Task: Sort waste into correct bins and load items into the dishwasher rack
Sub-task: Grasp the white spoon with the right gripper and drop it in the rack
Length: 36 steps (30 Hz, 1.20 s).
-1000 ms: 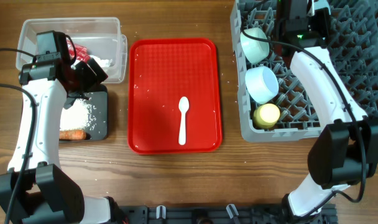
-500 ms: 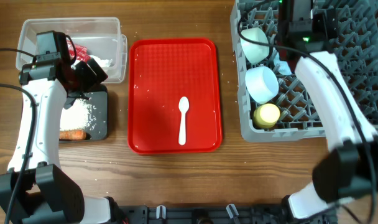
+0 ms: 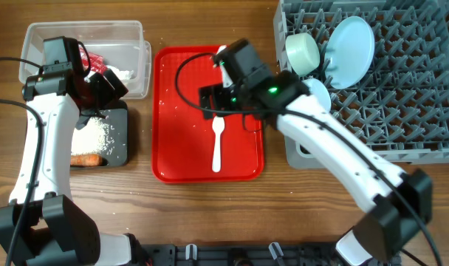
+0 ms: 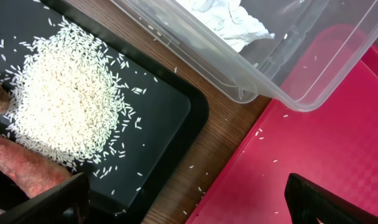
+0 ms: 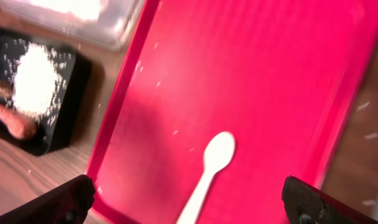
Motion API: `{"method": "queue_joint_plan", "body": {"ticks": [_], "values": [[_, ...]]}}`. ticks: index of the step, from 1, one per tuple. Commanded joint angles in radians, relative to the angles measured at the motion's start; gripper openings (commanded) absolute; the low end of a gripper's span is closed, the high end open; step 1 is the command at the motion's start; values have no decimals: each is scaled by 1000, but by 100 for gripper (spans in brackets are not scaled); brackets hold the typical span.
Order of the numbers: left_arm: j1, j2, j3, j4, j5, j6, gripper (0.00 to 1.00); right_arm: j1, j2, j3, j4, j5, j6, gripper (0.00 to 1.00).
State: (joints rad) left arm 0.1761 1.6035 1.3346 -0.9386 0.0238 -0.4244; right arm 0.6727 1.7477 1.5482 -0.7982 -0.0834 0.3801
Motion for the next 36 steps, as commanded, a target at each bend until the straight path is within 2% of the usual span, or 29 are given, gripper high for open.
{"method": "queue_joint_plan", "body": {"ticks": [1,9,10,11,16,19,24,29,33,34,36], "values": [[0,1,8,2,1,1,100,65,102,-9,5,-14,131,100],[0,1,8,2,1,1,100,172,291,-9,28,-14,229,98],[0,1,8,2,1,1,100,172,293,-9,40,-14,230,96],[0,1,8,2,1,1,100,172,294,-9,65,0,245,87],[0,1,8,2,1,1,100,167,401,-9,77,24,256,80],[0,1,8,2,1,1,100,139,396,-6,76,24,256,72],[0,1,8,2,1,1,100,134,298,40,-45,156,275,75],[0,1,8,2,1,1,100,126,328,-8,-99,226,360,74],[0,1,8,2,1,1,100,87,356,-13,-145,216,417,66],[0,1,8,2,1,1,100,86,356,-24,-145,214,434,57],[0,1,8,2,1,1,100,85,357,-51,-125,179,436,50]]}}
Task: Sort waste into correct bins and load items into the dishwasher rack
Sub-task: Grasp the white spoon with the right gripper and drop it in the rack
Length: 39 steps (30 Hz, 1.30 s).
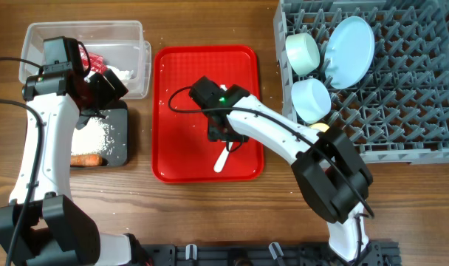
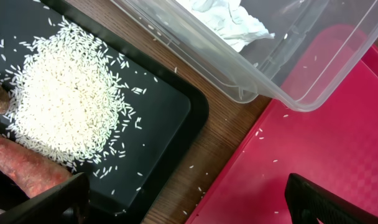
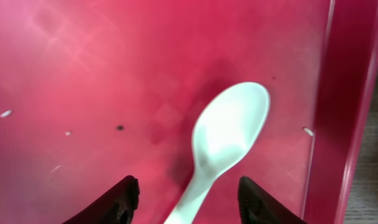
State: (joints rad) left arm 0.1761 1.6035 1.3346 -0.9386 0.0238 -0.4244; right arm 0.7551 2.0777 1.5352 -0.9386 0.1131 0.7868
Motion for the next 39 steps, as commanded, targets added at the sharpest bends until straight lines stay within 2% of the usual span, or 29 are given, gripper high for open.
{"method": "queue_joint_plan", "body": {"ticks": [1,7,12,14,16,24,28,31,33,35,37,39], "values": [[0,1,8,2,1,1,100,3,27,-51,24,-37,36,48],[0,1,8,2,1,1,100,3,49,-58,41,-90,35,34],[0,1,8,2,1,1,100,-40,108,-58,110,-168,28,28],[0,1,8,2,1,1,100,-49,108,-58,149,-167,16,13],[0,1,8,2,1,1,100,-49,108,-57,195,-183,-35,4],[0,1,8,2,1,1,100,-61,55,-7,235,-219,-238,5],[0,1,8,2,1,1,100,-160,-185,-3,182,-219,-324,4],[0,1,8,2,1,1,100,-275,-437,-3,108,-189,-472,4],[0,1,8,2,1,1,100,-351,-570,-3,37,-79,-575,4],[0,1,8,2,1,1,100,-418,-645,-5,-50,128,-624,4],[0,1,8,2,1,1,100,-500,-661,-6,-159,269,-686,4],[0,1,8,4,1,1,100,-573,-654,-64,-172,352,-686,4]]}}
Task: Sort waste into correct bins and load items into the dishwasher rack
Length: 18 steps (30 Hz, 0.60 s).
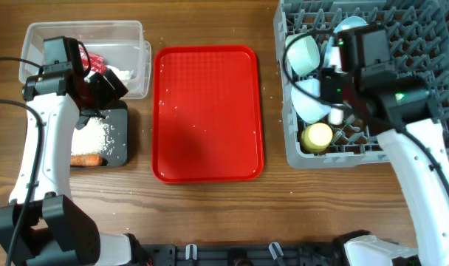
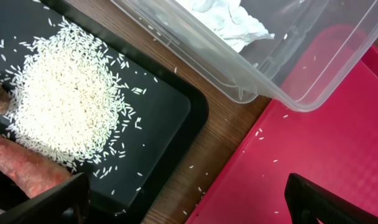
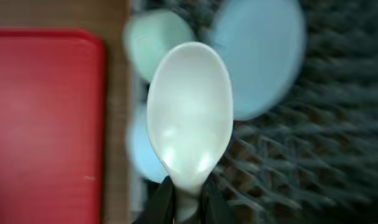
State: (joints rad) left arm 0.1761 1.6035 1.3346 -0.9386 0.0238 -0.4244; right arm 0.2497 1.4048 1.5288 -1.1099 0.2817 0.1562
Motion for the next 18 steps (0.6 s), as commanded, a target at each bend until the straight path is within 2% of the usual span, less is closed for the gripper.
{"method": "queue_joint_plan", "body": {"ticks": [1,2,5,6,8,9,11,13,18], "values": [[0,1,8,3,1,1,100,-101,20,-93,24,197,-58,4],[0,1,8,3,1,1,100,-159,23,-170,74,189,-82,4],[0,1,8,2,1,1,100,-208,27,-280,170,134,-106,4],[0,1,8,3,1,1,100,-209,29,-314,219,119,-104,12],[0,1,8,3,1,1,100,-209,29,-326,241,88,-103,56],[0,1,8,3,1,1,100,-209,29,-326,243,69,-103,61],[0,1,8,2,1,1,100,-209,29,-326,255,41,-103,67],[0,1,8,2,1,1,100,-209,29,-325,264,10,-99,68],[0,1,8,2,1,1,100,-208,-86,-213,192,-248,-78,71]]}}
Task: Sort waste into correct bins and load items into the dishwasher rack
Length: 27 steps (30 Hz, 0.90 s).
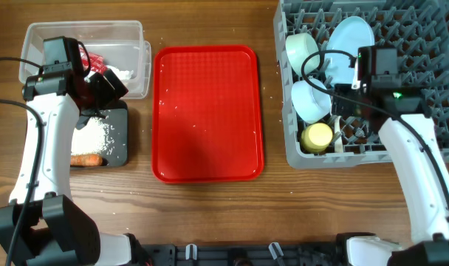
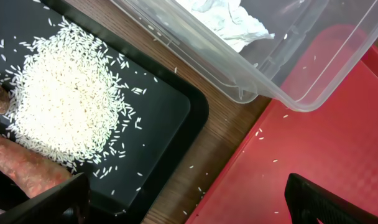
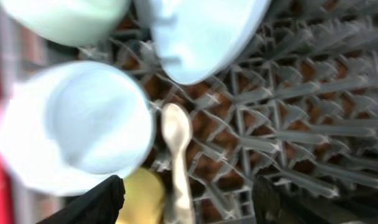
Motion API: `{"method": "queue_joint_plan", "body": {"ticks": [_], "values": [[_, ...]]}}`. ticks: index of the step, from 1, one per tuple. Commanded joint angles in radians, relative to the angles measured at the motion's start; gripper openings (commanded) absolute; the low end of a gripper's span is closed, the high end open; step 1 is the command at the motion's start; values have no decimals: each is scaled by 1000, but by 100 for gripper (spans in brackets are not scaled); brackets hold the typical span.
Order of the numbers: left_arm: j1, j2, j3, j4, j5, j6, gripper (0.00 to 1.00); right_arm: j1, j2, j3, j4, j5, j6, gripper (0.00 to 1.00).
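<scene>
A white spoon (image 3: 176, 155) stands in a cell of the grey dishwasher rack (image 1: 424, 125), between a pale bowl (image 3: 71, 130) and a yellow cup (image 1: 317, 137). My right gripper (image 3: 189, 202) hangs open just above the spoon, fingers wide on either side and not touching it. In the overhead view the right gripper (image 1: 348, 103) is over the rack's left part. My left gripper (image 2: 186, 208) is open and holds nothing, between the black tray of rice (image 2: 83, 106) and the red tray (image 1: 208, 111).
A clear bin (image 1: 84, 33) with crumpled paper and a red wrapper sits at the back left. A carrot (image 1: 84, 159) lies on the black tray. A mint bowl (image 1: 302, 52) and a light blue plate (image 1: 350, 48) stand in the rack. Rice grains dot the red tray.
My right gripper was shut on the spoon above the rack. Now it is open and lower, and the spoon stands in the rack. The left arm has not moved.
The spoon lay on the red tray with my right gripper open above it. Then the gripper was down around the spoon. Then it held the spoon over the rack, leaving the tray bare. Now the spoon is in the rack, let go.
</scene>
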State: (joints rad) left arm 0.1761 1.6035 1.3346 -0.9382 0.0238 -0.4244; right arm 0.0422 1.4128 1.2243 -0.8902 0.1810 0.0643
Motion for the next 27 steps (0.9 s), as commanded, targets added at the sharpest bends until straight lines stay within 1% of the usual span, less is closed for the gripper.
{"method": "queue_joint_plan", "body": {"ticks": [1,2,3,6,8,10,11,13,15,16,18,20,22,23,25,27], "values": [[0,1,8,2,1,1,100,0,-160,138,-54,-175,14,72],[0,1,8,2,1,1,100,0,-204,152,-53,-191,16,78],[0,1,8,2,1,1,100,0,-282,155,-53,-229,16,100],[0,1,8,2,1,1,100,0,-433,155,-68,-246,17,100],[0,1,8,2,1,1,100,0,-490,155,-122,-236,13,100],[0,1,8,2,1,1,100,0,-526,155,-125,-219,-11,100],[0,1,8,2,1,1,100,0,-542,155,-119,-214,-48,100],[0,1,8,2,1,1,100,0,-561,155,-88,-169,-48,100],[0,1,8,2,1,1,100,0,-567,147,-54,-170,-53,100],[0,1,8,2,1,1,100,0,-577,115,-10,-170,-58,100],[0,1,8,2,1,1,100,0,-629,-14,153,-171,-82,100],[0,1,8,2,1,1,100,0,-770,-307,448,-175,-87,100],[0,1,8,2,1,1,100,-1,-895,-534,620,-182,-64,100],[0,1,8,2,1,1,100,0,-956,-633,681,-182,-56,100],[0,1,8,2,1,1,100,0,-1143,-897,822,-183,-26,100],[0,1,8,2,1,1,100,0,-1238,-1017,885,-183,-6,100]]}}
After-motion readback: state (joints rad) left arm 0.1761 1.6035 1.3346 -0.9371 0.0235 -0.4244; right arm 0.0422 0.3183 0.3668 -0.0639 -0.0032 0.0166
